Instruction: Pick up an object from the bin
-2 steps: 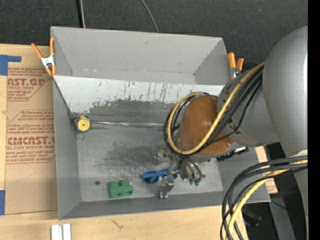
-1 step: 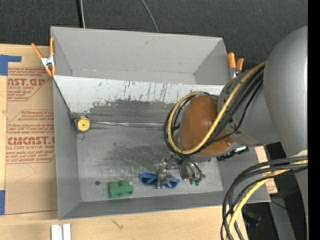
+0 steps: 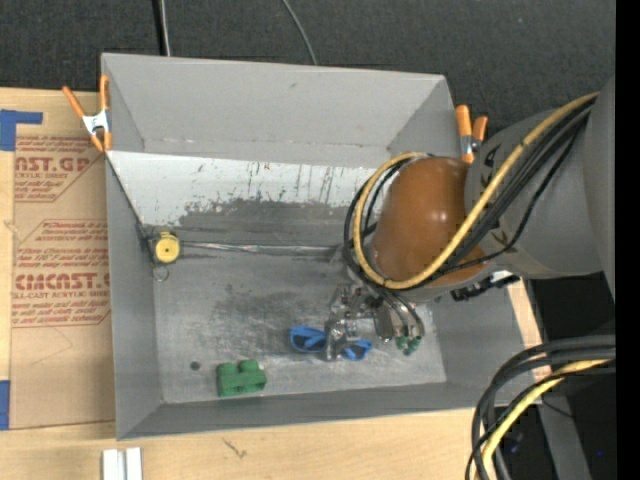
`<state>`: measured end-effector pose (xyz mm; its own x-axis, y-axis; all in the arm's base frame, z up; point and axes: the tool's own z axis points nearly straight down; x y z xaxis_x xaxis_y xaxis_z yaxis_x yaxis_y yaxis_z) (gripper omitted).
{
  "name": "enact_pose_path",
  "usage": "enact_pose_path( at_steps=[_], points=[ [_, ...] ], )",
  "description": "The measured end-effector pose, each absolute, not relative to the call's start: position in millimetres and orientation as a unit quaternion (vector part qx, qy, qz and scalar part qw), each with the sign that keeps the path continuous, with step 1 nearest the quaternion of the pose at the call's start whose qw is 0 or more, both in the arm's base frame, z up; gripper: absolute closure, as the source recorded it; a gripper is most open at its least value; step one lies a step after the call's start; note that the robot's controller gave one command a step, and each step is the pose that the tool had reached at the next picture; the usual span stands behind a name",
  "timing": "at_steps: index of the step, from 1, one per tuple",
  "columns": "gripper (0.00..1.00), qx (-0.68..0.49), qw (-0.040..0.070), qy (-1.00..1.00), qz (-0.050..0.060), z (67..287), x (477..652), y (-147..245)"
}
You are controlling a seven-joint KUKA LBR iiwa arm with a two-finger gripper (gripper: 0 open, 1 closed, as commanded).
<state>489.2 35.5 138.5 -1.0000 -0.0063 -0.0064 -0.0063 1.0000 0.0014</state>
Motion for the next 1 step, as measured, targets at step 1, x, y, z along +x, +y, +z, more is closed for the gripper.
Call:
enact_pose_path(
  at_steps=[1],
  points=[
    [1.00, -0.003, 0.001, 1.000, 0.001, 146.5, 489.5, 36.0]
  ],
)
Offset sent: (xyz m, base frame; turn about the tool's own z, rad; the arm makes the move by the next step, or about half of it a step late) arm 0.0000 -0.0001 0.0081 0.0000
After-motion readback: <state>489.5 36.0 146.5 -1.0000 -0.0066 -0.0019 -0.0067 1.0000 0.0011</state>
